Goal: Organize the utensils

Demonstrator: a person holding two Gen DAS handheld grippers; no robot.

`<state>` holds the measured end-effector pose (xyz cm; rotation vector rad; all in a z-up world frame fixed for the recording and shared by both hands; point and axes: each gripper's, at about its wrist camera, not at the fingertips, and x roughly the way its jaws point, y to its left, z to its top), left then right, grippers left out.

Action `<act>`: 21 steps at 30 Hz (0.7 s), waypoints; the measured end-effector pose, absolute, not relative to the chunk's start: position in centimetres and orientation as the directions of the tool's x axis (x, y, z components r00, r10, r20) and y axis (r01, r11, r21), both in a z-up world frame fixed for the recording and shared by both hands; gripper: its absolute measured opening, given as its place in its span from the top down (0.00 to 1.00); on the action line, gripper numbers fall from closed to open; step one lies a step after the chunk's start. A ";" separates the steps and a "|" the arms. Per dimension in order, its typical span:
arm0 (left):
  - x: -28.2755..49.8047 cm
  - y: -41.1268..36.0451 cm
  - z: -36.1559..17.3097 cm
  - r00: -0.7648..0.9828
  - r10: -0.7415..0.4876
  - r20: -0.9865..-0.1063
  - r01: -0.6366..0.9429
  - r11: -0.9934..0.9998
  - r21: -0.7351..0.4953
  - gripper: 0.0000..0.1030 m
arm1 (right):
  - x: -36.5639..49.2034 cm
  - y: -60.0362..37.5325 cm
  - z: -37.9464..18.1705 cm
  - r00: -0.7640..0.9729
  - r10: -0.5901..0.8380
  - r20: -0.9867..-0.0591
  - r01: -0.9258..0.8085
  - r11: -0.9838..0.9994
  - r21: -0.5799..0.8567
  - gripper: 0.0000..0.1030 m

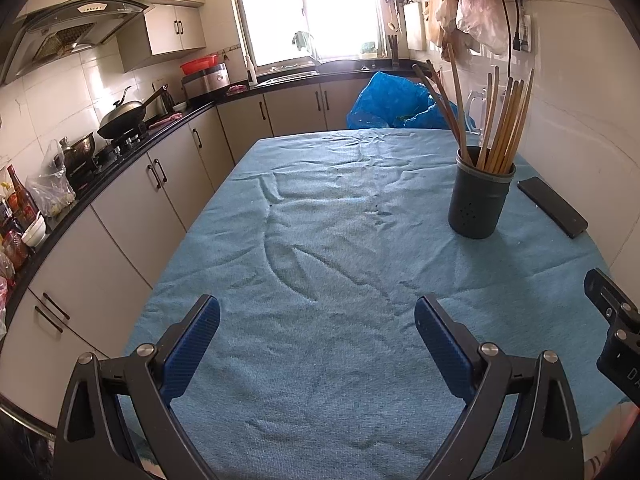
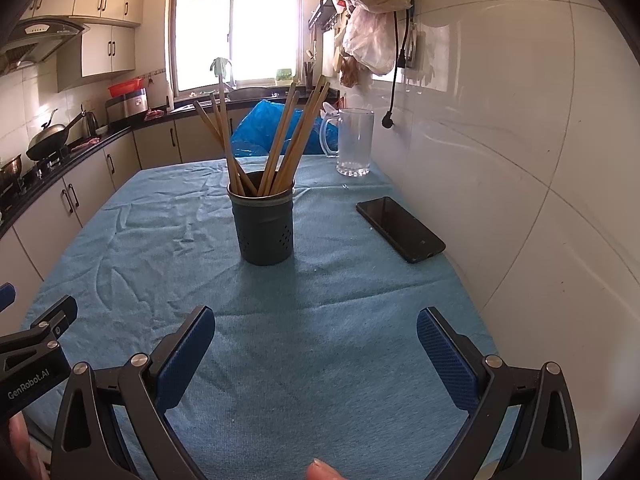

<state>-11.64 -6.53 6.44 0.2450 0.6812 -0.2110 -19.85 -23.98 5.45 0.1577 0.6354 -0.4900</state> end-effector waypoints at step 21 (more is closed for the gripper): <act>-11.4 -5.7 6.2 0.751 -0.098 -0.652 0.261 0.952 0.158 0.06 | -19.0 -23.4 4.9 0.688 -0.372 -0.624 0.468 0.883 -0.010 0.00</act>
